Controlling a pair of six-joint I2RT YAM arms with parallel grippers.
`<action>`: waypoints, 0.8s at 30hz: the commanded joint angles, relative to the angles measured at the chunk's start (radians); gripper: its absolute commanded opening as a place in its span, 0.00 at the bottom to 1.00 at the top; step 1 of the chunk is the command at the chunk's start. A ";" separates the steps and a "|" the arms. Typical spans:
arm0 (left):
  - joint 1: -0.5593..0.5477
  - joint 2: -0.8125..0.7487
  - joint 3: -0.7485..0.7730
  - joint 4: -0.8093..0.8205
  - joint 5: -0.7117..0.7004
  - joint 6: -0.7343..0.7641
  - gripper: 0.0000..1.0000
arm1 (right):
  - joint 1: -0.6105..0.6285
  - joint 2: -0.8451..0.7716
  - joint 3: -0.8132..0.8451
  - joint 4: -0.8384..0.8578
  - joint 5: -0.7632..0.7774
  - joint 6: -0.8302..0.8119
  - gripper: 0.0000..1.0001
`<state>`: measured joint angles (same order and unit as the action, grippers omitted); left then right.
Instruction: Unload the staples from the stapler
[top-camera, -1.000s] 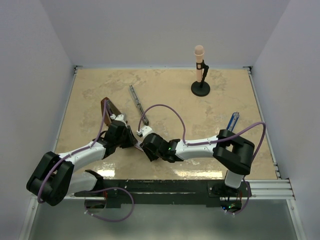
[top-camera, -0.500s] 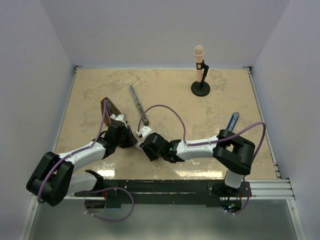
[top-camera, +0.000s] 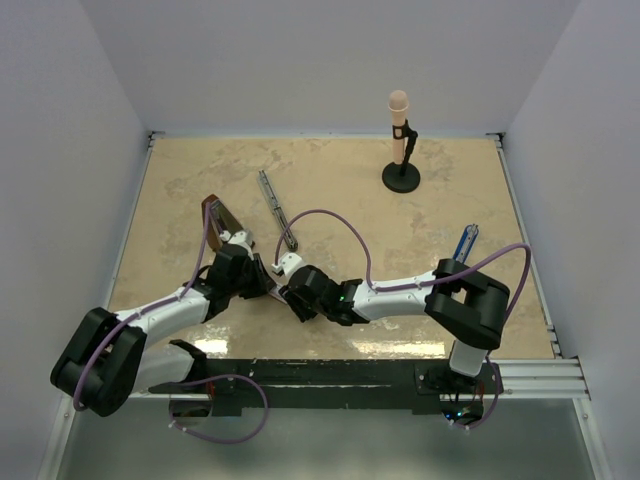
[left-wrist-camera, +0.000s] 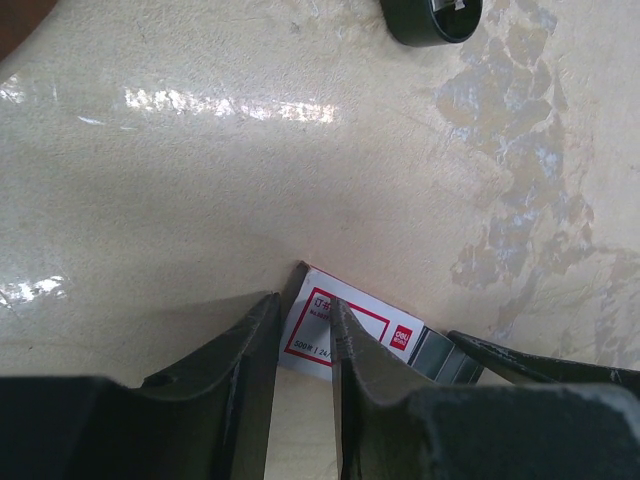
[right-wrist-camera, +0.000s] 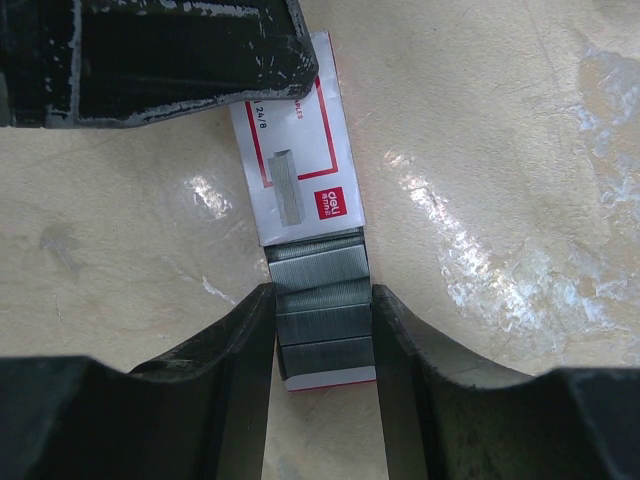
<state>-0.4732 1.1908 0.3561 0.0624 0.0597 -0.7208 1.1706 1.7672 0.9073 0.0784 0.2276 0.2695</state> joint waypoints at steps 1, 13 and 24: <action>-0.002 -0.011 -0.014 0.040 0.038 -0.014 0.31 | -0.002 0.049 -0.036 0.001 0.019 0.008 0.31; -0.010 -0.036 -0.029 0.020 0.043 -0.045 0.31 | -0.003 -0.018 0.013 -0.120 0.016 0.007 0.50; -0.021 -0.069 -0.054 0.024 0.084 -0.098 0.31 | -0.025 -0.178 -0.004 -0.246 -0.010 0.057 0.58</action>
<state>-0.4812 1.1488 0.3180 0.0639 0.1131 -0.7841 1.1656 1.6947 0.9119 -0.1207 0.2298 0.2821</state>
